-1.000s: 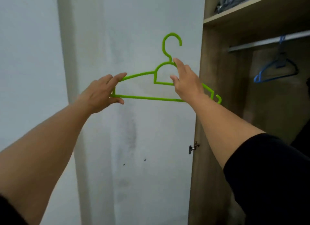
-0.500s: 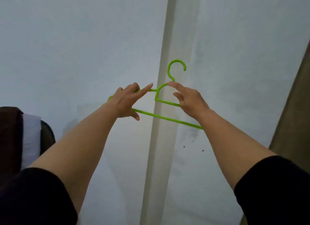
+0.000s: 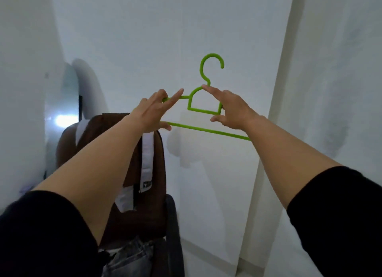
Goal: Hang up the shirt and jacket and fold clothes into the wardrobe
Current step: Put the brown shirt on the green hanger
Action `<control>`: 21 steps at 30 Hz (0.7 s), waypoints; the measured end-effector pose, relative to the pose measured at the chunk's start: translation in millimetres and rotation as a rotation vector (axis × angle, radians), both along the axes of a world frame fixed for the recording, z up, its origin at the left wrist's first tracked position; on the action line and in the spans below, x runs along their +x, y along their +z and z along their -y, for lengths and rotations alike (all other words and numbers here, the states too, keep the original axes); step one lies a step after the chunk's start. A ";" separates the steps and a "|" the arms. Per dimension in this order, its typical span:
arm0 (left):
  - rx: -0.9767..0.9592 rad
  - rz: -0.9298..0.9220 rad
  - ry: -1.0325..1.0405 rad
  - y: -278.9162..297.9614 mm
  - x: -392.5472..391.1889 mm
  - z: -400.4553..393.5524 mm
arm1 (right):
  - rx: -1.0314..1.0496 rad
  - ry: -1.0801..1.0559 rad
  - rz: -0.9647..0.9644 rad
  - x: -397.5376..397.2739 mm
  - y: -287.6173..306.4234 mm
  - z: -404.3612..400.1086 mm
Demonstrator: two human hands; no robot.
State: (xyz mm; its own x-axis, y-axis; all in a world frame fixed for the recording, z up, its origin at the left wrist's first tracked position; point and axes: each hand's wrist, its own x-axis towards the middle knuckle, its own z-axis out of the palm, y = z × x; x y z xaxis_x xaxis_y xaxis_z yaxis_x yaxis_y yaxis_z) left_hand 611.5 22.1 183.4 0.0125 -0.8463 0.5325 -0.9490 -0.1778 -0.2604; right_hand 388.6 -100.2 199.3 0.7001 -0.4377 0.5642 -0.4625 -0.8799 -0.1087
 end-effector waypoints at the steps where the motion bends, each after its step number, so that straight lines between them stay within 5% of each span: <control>1: -0.013 0.007 0.028 3.0 13.7 -8.4 | -0.003 0.027 0.011 16.0 2.3 -3.5; 11: -0.013 0.047 0.205 4.2 114.5 -51.9 | -0.087 0.134 0.016 133.3 -10.1 -21.6; 21: -0.033 0.009 0.387 -32.9 194.6 15.4 | -0.031 0.204 -0.037 226.4 -33.3 50.4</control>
State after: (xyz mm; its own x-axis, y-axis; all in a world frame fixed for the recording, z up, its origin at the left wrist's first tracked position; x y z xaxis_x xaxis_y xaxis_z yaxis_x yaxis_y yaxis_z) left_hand 806.1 6.7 150.5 0.3225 -0.7623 0.5612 -0.8077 -0.5308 -0.2568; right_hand 615.1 -150.7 166.0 0.7928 -0.2678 0.5475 -0.2776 -0.9584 -0.0668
